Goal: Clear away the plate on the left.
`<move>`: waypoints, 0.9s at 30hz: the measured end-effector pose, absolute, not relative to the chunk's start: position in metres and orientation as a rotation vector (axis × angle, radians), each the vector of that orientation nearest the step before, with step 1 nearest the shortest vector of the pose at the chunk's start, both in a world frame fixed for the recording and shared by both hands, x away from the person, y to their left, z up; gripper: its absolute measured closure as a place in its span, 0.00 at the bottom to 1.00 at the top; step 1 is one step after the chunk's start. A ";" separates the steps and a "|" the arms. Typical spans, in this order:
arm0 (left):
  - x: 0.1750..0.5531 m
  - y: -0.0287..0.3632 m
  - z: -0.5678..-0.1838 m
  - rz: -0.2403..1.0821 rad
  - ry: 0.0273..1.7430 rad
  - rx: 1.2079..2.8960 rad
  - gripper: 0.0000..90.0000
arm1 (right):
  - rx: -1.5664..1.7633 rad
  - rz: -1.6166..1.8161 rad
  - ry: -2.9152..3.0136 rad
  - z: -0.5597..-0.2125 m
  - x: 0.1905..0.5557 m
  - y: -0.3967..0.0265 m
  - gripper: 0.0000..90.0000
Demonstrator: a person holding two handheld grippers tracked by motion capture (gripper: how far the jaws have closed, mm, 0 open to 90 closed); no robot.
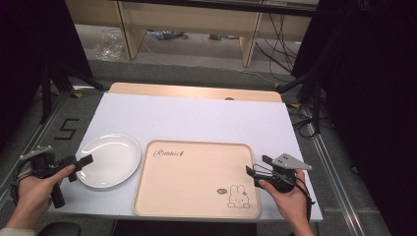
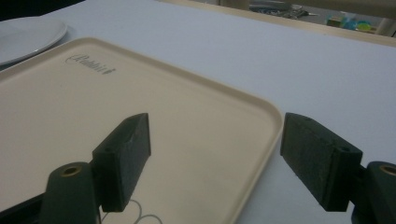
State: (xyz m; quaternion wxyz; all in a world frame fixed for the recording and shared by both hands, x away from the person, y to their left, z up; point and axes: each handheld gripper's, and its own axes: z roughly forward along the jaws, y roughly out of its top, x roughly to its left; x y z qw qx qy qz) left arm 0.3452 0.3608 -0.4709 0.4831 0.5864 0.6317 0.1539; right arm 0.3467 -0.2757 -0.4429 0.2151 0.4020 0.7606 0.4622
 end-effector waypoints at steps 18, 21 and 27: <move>0.354 0.378 -0.490 0.276 1.700 1.384 0.32 | 1.138 1.269 2.082 -0.442 0.345 -0.275 0.28; 0.353 0.380 -0.492 0.242 1.720 1.369 0.34 | 1.117 1.258 2.084 -0.442 0.346 -0.276 0.28; 0.352 0.385 -0.496 0.172 1.757 1.324 0.43 | 1.117 1.260 2.087 -0.442 0.346 -0.276 0.28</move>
